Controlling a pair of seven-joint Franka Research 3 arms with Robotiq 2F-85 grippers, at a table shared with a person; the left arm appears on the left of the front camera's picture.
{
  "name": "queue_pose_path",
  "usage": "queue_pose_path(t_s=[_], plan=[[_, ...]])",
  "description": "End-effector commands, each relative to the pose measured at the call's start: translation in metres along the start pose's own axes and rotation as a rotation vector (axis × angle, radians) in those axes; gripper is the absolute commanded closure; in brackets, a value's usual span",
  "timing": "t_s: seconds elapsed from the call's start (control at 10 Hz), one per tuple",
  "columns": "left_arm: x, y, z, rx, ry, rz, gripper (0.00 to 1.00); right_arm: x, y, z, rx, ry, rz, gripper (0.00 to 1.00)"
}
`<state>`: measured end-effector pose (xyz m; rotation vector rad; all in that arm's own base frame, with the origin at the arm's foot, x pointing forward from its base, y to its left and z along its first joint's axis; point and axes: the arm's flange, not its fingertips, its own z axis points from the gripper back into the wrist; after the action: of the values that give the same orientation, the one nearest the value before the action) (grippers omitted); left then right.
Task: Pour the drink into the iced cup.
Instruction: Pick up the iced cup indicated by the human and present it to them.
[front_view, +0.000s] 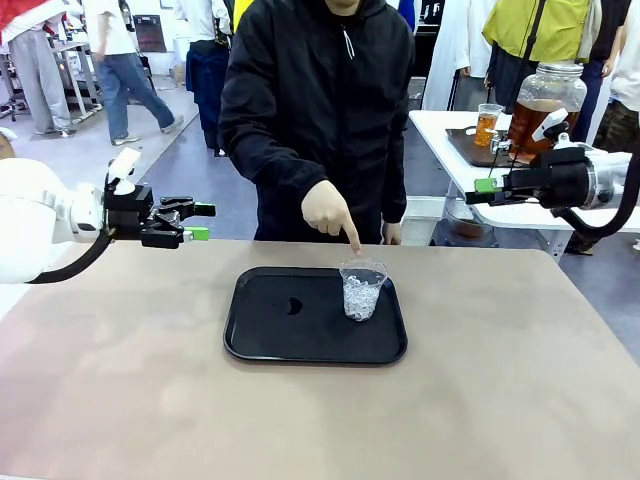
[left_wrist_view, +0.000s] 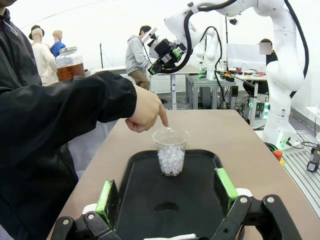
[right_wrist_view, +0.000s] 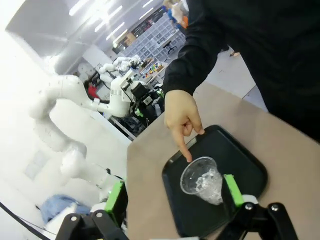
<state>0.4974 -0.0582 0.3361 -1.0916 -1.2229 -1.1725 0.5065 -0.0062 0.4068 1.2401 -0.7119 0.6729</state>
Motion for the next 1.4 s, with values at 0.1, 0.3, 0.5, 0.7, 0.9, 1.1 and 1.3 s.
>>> queue_pose_path(t_s=[0.1,0.3,0.5,0.7,0.9,1.1,1.3], plan=[[0.002,-0.001,-0.002,0.004,-0.006,-0.002,0.00,-0.013,-0.026,-0.021,0.043,0.020,0.365,0.00],[0.002,-0.001,-0.002,0.004,-0.006,-0.002,0.00,-0.027,-0.036,-0.033,0.016,-0.024,0.506,0.00],[0.002,-0.001,-0.002,0.004,-0.006,-0.002,0.00,-0.039,-0.049,-0.044,0.000,-0.037,0.591,0.00],[0.002,-0.001,-0.002,0.004,-0.006,-0.002,0.00,-0.046,-0.055,-0.047,-0.030,-0.067,0.625,0.00],[0.002,-0.001,-0.002,0.004,-0.006,-0.002,0.00,-0.045,-0.054,-0.041,0.006,-0.037,0.589,0.00],[0.002,-0.001,-0.002,0.004,-0.006,-0.002,0.00,-0.045,-0.054,-0.041,0.006,-0.037,0.589,0.00],[0.002,-0.001,-0.002,0.004,-0.006,-0.002,0.00,-0.054,-0.063,-0.046,-0.006,-0.041,0.584,0.00]])
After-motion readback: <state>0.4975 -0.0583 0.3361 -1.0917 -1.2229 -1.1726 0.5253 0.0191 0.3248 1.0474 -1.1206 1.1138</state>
